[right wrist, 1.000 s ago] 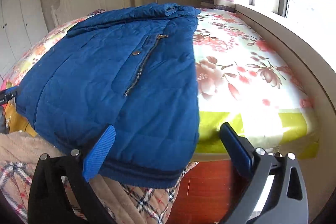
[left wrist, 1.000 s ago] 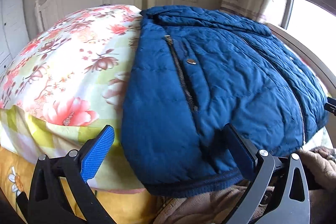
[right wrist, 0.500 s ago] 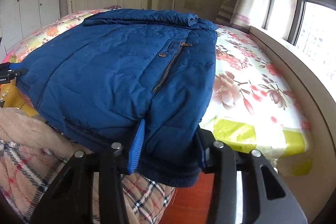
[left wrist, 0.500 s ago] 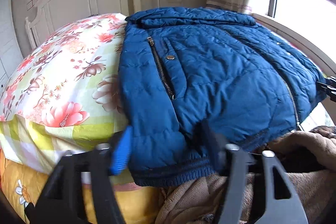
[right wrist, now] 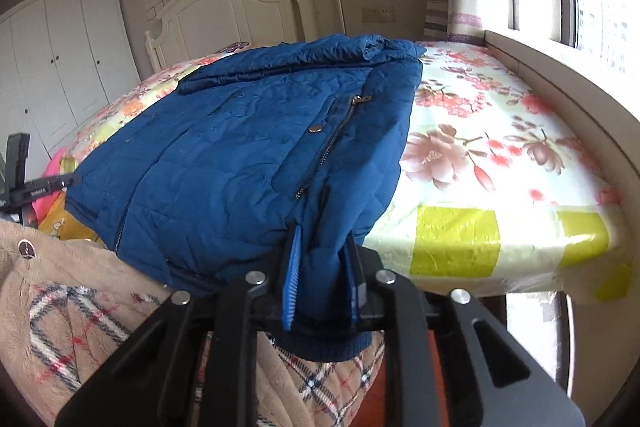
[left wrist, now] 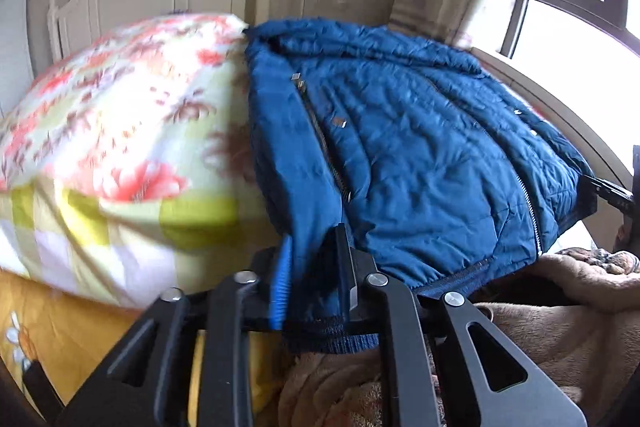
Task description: Fold large clothes
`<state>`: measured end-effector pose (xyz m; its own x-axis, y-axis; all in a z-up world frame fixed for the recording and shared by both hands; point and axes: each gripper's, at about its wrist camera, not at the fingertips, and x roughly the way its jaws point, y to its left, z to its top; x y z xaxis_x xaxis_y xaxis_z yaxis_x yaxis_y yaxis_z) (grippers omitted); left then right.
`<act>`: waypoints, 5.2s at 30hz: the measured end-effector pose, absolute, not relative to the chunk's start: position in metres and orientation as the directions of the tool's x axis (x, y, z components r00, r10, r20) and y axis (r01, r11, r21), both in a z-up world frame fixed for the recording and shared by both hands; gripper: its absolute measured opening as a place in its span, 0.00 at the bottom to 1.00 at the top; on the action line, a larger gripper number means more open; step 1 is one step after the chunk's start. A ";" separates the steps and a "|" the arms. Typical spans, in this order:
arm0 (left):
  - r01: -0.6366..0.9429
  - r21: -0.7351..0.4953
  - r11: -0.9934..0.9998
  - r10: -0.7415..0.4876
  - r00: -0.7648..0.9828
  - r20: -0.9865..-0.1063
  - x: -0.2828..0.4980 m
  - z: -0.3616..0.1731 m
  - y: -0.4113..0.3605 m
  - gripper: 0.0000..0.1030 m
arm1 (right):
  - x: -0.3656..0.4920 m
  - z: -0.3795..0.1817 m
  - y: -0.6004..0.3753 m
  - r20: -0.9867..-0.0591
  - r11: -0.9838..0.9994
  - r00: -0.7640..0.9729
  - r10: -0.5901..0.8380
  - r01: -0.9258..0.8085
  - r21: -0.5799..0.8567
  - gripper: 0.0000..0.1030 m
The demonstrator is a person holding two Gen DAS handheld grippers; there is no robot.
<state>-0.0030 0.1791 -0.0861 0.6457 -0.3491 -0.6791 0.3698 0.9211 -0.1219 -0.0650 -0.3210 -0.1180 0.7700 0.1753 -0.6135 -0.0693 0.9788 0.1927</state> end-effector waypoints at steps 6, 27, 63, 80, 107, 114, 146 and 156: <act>0.333 -0.126 0.934 -0.314 0.606 -0.731 0.005 -0.103 0.186 0.52 | -0.058 -0.128 -0.318 -0.647 0.971 0.733 0.211 -0.083 0.223 0.73; 0.477 -0.297 0.827 -0.555 0.612 -0.563 -0.028 -0.071 0.185 0.19 | -0.093 -0.092 -0.312 -0.492 0.937 0.804 0.334 -0.226 0.267 0.15; 0.229 -0.498 0.836 -0.528 0.581 -0.619 0.426 0.021 0.192 0.25 | 0.317 -0.035 -0.428 -0.678 0.966 0.704 0.211 -0.043 0.256 0.78; 0.490 -0.399 0.775 -0.607 0.403 -0.685 0.437 -0.018 0.131 0.95 | 0.364 -0.061 -0.386 -0.741 0.963 0.617 0.265 -0.135 0.232 0.83; 0.186 -0.440 0.878 -0.469 0.512 -0.720 0.563 -0.064 0.111 0.28 | 0.466 -0.102 -0.432 -0.766 0.939 0.616 0.185 0.120 0.323 0.19; 0.140 -0.474 0.869 -0.464 0.559 -0.687 0.544 -0.043 0.139 0.50 | 0.422 -0.067 -0.438 -0.732 0.943 0.656 0.182 0.095 0.320 0.77; 0.571 -0.117 0.812 -0.466 0.516 -0.719 0.312 -0.071 0.133 0.71 | 0.206 -0.091 -0.383 -0.685 0.972 0.691 0.233 -0.196 0.133 0.55; 0.606 -0.102 0.789 -0.498 0.534 -0.683 0.228 -0.044 0.169 0.30 | 0.121 -0.058 -0.359 -0.667 0.961 0.691 0.277 -0.219 0.172 0.23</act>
<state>0.2284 0.1689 -0.0435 0.5336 -0.4982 -0.6834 0.6056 0.7892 -0.1024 0.1208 -0.3586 -0.0577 0.6913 0.2768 -0.6674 -0.2186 0.9605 0.1720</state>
